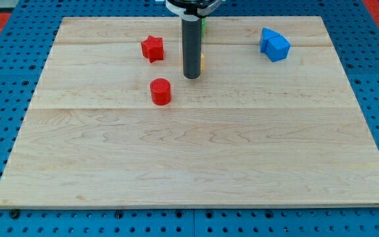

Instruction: Slide the red star towards the top left side of the board

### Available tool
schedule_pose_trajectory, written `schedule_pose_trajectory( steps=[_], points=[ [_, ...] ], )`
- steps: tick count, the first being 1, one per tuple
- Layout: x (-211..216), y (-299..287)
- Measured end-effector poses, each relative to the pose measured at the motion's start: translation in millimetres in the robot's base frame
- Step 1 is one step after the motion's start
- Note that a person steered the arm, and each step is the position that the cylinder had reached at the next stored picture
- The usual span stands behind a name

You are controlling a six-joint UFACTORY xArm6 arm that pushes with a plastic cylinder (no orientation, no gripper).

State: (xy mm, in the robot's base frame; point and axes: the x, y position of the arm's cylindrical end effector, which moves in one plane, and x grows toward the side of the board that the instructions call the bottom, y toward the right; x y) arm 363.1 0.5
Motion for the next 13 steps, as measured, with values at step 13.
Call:
schedule_pose_trajectory(
  steps=[13],
  points=[
    [-53.2,-128.3]
  ],
)
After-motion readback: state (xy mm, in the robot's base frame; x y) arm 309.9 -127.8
